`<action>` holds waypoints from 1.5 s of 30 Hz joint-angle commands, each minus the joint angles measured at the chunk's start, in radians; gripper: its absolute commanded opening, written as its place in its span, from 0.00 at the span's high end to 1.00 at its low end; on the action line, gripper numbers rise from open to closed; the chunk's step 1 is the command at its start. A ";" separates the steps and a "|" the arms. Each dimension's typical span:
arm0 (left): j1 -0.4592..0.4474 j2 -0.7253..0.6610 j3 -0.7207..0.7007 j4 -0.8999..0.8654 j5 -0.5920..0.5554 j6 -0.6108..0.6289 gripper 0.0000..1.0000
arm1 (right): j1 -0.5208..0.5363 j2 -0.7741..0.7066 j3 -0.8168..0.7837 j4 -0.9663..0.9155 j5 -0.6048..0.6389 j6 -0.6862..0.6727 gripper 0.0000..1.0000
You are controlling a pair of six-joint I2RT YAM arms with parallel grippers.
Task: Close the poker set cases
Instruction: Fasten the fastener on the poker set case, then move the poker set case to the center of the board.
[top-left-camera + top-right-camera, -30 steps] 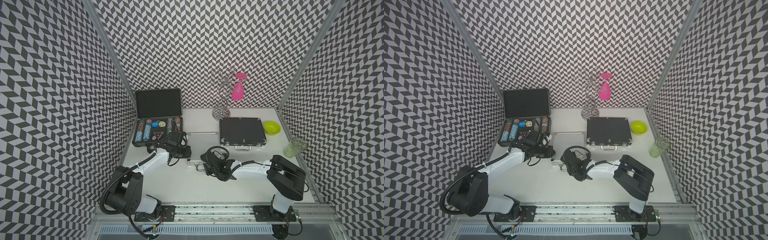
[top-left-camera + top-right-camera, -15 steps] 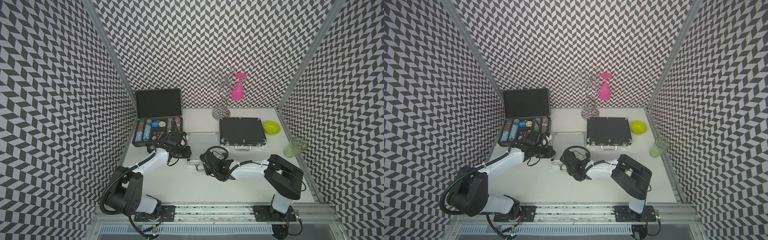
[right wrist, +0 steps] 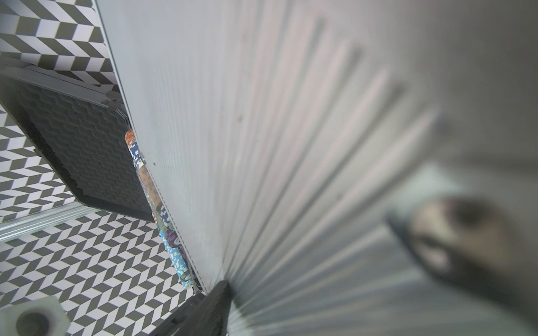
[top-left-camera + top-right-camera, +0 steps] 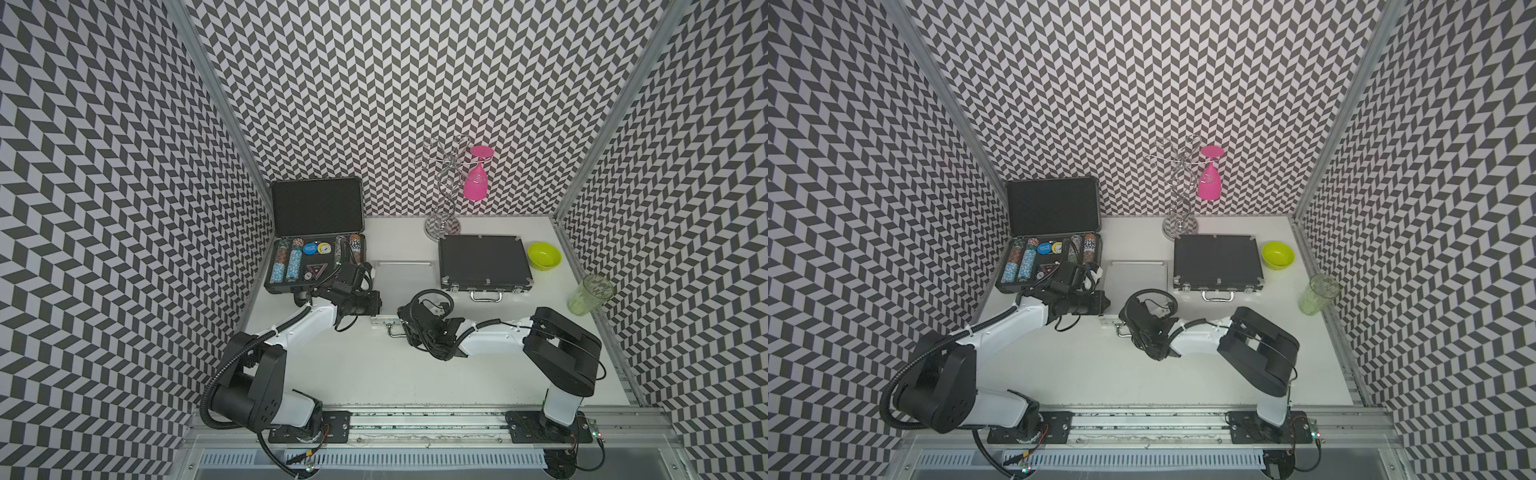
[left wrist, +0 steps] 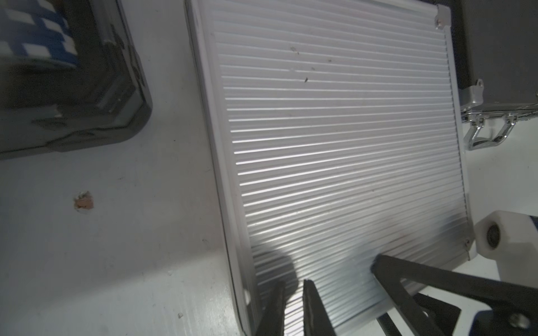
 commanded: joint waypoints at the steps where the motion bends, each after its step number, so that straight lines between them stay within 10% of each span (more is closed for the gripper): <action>1: -0.004 0.025 -0.042 -0.105 0.011 -0.007 0.84 | -0.017 0.036 -0.031 -0.020 -0.107 0.051 0.30; 8: -0.004 0.021 0.014 -0.118 0.005 -0.020 0.79 | -0.014 -0.113 0.030 -0.168 -0.046 -0.196 0.22; 17: 0.015 -0.016 0.090 -0.142 -0.047 -0.032 0.52 | -0.087 -0.330 0.040 -0.307 0.025 -0.828 0.20; 25: 0.062 0.042 0.077 -0.127 -0.023 -0.003 0.48 | -0.278 -0.315 0.083 -0.437 -0.141 -1.244 0.22; 39: 0.066 0.084 0.030 -0.090 0.075 -0.022 0.56 | -0.292 -0.150 0.098 -0.426 -0.293 -1.246 0.31; 45: 0.059 0.081 0.026 -0.084 0.090 -0.027 0.62 | -0.292 -0.108 0.075 -0.377 -0.360 -1.247 0.51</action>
